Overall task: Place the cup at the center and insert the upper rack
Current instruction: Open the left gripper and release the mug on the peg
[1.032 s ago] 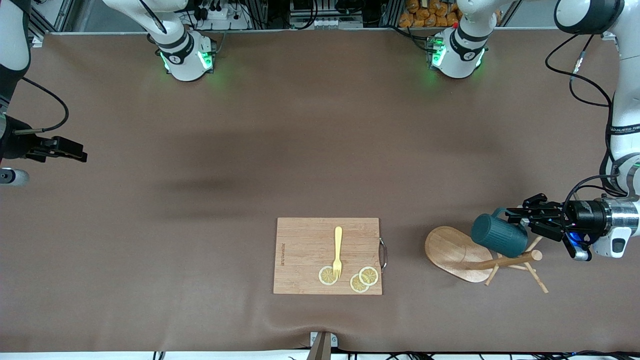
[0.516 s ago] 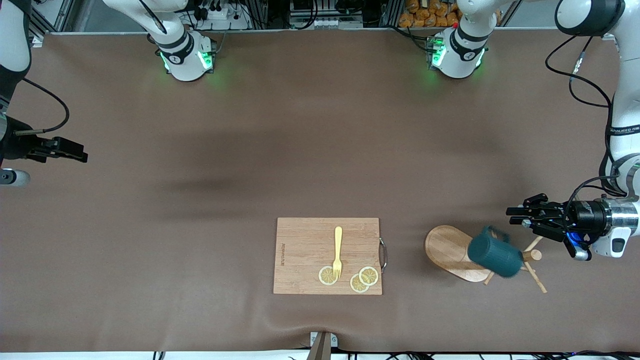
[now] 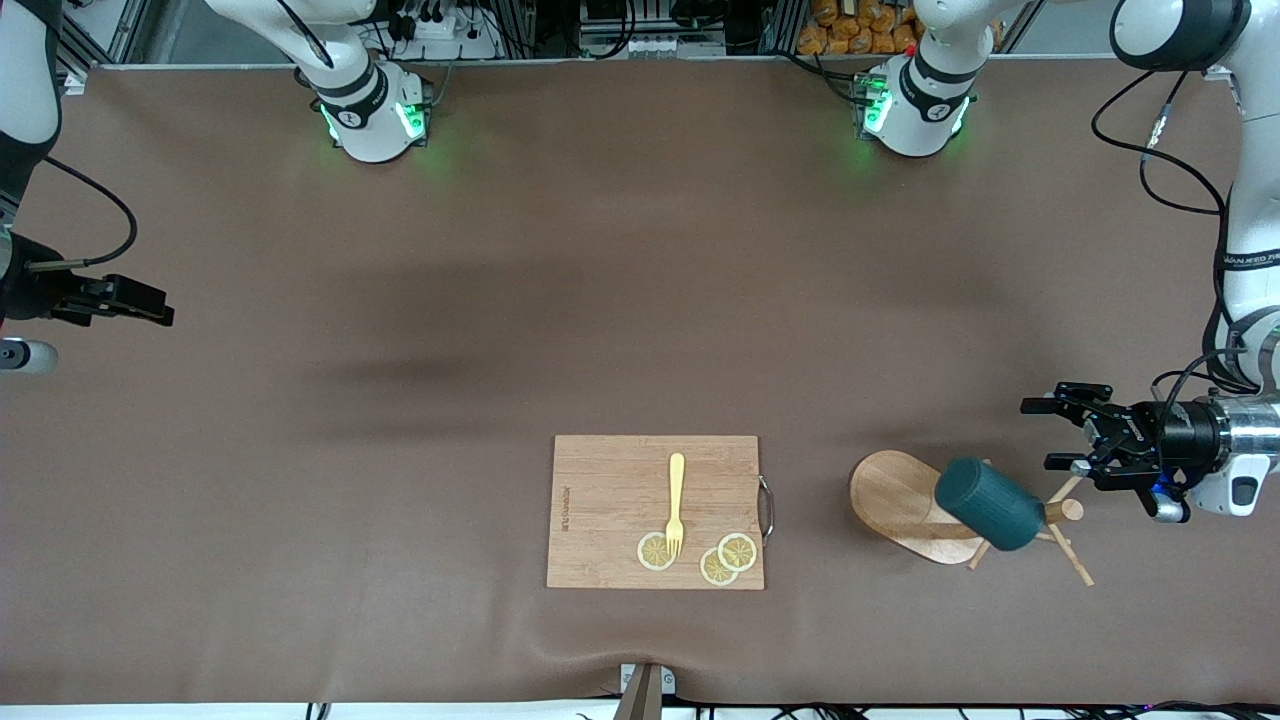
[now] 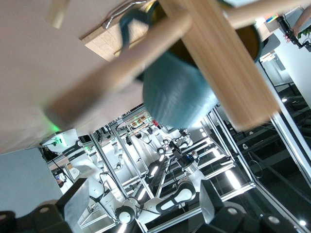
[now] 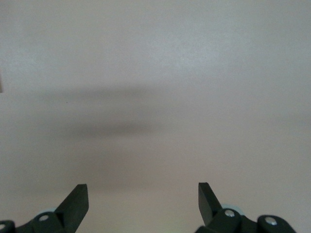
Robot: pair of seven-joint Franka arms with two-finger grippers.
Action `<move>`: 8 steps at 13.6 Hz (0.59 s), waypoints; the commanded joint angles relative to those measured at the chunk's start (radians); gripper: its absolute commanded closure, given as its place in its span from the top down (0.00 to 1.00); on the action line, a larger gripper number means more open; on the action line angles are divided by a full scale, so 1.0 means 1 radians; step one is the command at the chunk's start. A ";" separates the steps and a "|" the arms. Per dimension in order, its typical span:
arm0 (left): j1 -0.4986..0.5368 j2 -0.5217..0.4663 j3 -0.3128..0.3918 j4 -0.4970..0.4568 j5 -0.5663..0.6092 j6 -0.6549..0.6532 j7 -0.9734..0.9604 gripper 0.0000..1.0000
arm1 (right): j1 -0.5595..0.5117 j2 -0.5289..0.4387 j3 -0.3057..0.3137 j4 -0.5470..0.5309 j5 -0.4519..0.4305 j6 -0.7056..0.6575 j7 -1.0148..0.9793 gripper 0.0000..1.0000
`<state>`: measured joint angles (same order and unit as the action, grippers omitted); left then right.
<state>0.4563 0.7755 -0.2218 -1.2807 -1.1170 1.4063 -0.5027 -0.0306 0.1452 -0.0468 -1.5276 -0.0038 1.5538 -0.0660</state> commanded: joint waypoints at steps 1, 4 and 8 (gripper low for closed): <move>-0.022 -0.114 -0.001 -0.019 0.099 0.017 -0.002 1.00 | -0.003 0.013 0.001 0.023 0.002 -0.008 0.000 1.00; -0.051 -0.229 -0.001 -0.022 0.279 0.069 0.000 1.00 | -0.003 0.011 0.001 0.023 0.002 -0.008 0.000 1.00; -0.102 -0.393 -0.014 -0.051 0.590 0.112 0.022 1.00 | -0.003 0.011 -0.001 0.023 0.001 -0.008 0.000 1.00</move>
<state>0.3790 0.4832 -0.2349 -1.2667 -0.6556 1.4737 -0.5027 -0.0308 0.1456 -0.0474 -1.5268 -0.0038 1.5540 -0.0660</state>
